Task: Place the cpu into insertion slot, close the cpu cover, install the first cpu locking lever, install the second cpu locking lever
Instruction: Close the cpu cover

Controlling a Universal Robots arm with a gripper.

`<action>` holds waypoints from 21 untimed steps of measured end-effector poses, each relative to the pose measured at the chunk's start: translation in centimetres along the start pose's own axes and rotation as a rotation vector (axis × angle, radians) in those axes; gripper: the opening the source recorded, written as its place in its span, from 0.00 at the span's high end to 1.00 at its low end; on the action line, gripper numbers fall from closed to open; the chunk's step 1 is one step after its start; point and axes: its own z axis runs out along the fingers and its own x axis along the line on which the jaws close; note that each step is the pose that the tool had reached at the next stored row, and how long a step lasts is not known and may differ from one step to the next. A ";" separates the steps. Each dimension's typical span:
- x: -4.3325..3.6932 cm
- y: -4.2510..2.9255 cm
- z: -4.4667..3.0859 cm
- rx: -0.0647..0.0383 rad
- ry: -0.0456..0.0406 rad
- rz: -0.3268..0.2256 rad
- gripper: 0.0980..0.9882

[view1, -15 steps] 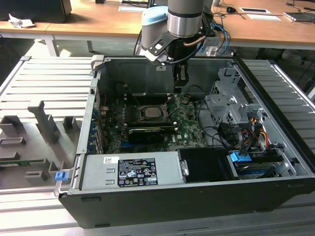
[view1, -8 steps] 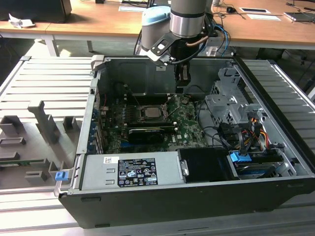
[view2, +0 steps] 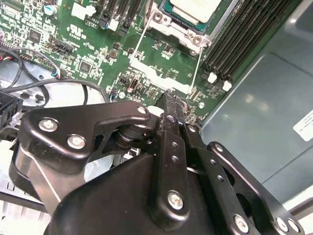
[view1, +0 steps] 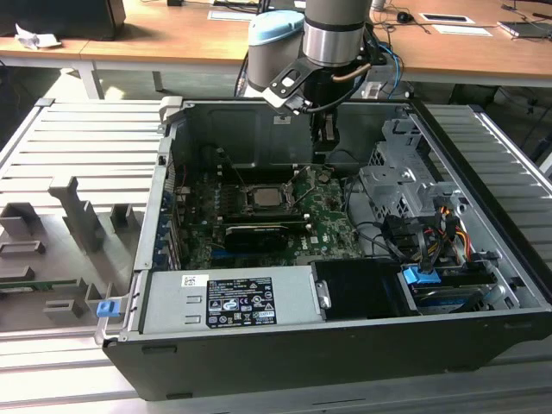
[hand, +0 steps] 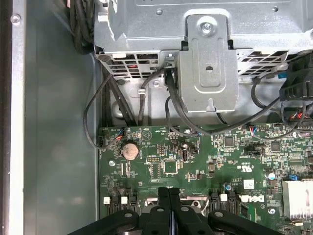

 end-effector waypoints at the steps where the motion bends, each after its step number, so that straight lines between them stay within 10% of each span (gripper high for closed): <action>1: 0.00 0.08 0.02 0.000 -0.0001 0.000 0.99; 21: -0.40 0.44 0.16 0.000 0.0001 0.000 0.99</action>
